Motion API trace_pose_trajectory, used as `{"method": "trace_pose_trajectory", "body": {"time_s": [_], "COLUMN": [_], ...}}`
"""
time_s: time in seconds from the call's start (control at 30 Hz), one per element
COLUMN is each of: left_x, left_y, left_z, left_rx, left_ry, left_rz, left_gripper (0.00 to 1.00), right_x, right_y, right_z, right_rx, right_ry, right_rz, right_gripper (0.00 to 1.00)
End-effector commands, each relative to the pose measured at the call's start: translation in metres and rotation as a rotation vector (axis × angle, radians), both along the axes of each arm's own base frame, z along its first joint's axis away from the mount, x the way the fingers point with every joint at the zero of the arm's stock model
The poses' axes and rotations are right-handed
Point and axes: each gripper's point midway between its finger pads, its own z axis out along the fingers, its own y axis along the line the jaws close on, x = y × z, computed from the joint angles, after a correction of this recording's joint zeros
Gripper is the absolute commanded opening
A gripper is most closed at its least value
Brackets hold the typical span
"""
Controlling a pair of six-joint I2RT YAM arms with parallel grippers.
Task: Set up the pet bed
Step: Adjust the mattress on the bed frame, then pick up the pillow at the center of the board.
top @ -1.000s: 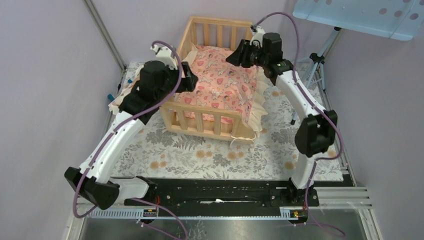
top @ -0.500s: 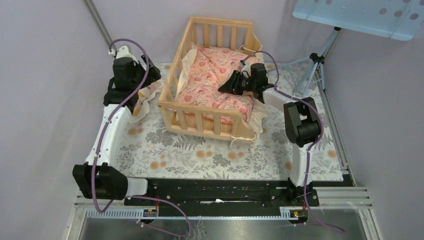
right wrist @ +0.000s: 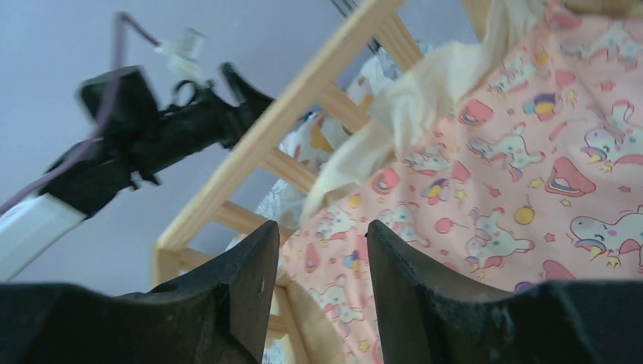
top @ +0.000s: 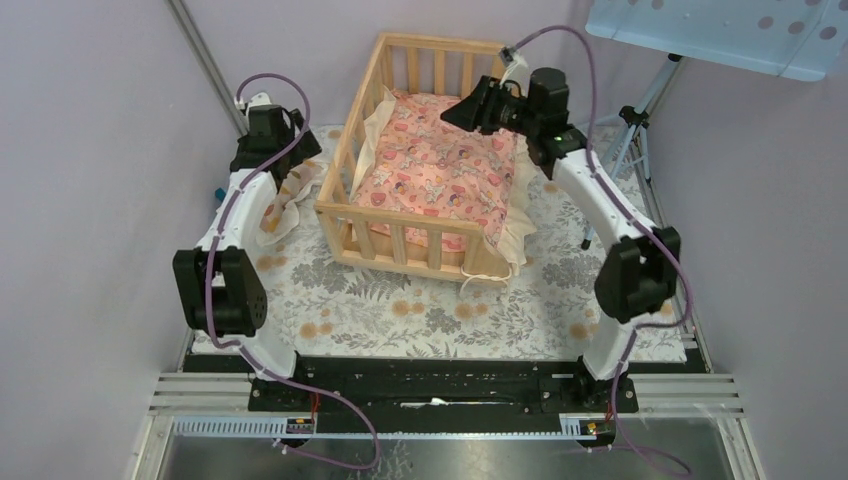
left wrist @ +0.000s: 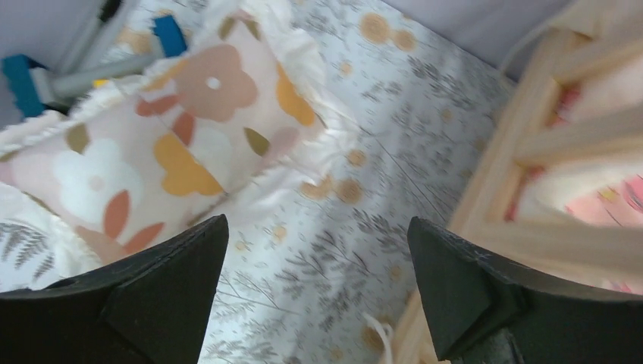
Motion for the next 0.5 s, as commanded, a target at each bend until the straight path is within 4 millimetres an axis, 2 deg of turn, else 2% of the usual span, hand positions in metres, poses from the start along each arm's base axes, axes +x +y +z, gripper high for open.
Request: {"method": "trace_pose_trajectory", "body": {"time_s": [0.0,0.13,0.3,0.47], "left_x": [0.021,0.034,0.048,0.053], "left_y": [0.05,0.078,0.102,0.122], "left_z": [0.017,-0.016,-0.061,-0.119], "left_rx": [0.118,0.169,0.162,0.204], "left_ry": [-0.052,0.028,0.119,0.28], "left_rz": [0.153,0.181,0.18,0.211], "left_gripper": [0.97,0.99,0.99,0.99], "right_x": [-0.039,-0.068,-0.095,-0.118], "right_y": [-0.015,-0.028,-0.039,-0.048], "right_z": [0.053,0.043,0.024,0.013], "right_rx": [0.006,-0.024,-0.064,-0.08], "right_ry": [-0.129,-0.123,-0.087,-0.072], "right_rz": [-0.022,-0.037,-0.036,-0.039], "right_gripper": [0.54,0.57,0.6,0.6]}}
